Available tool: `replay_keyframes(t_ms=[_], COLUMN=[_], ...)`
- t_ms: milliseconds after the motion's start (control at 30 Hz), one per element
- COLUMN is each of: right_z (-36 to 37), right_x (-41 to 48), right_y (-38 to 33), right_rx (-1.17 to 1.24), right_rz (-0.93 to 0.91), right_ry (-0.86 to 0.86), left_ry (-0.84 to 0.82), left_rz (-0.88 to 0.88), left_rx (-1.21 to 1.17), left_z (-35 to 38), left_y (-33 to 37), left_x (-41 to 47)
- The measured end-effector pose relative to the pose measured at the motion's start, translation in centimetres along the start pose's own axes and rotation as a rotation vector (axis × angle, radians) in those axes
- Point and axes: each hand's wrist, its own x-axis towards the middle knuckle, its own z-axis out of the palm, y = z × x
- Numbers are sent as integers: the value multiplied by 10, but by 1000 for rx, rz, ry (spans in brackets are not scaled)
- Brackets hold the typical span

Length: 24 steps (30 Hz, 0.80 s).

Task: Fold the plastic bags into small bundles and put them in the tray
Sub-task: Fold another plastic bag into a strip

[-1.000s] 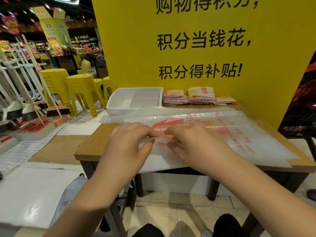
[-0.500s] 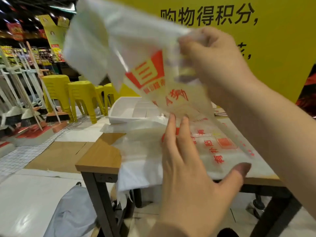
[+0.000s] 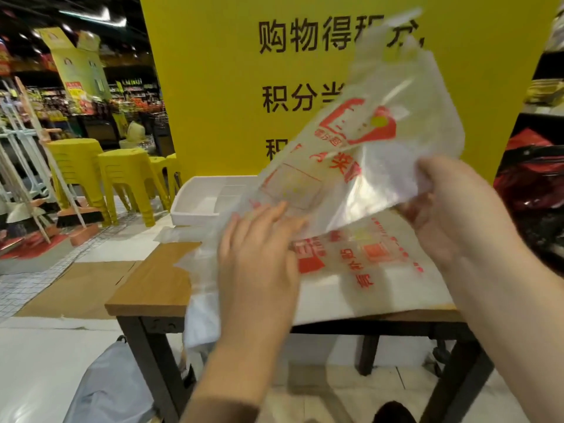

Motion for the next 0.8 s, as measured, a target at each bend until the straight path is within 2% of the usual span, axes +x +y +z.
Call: replay_keyframes(t_ms=[100,200,267,367,433,500,533,633,700,800], right_z=[-35,-64,-79,-97,-109,-123,-134,-172,-186,-184], right_x=[-29,-50,-58,-63,-61,-55,-50,-24,-7,5], right_y=[15,24,23,18,14,14,15,23,30,36], right_rx=[-132,-345,-472,-534,-597,-728,-832,-1241,-1445,-1595], right_rz=[153,342,456,477,442,335,219,-256,-453,-657], right_ry=[8,-269,-381,-368,-367,-314,-262,-146,-147,-179], left_ry=[-120,-325,-448,-575,-616,-627,-632,-635,-604,-598], left_rz=[29,46,57,89,69,10,-11,-47,-81,-133], left_rx=[143,300,358,378,298,183,144,23,-109,-241], left_z=[-26,-45,-52,-58,-65,-74,-80,-88,-86,-80], left_y=[-33,-58,-68,-78,-87,-103,-113,-140,-147,-151], left_x=[3,-2,-9,-19,-21,-20,-19,-16,-18,-19])
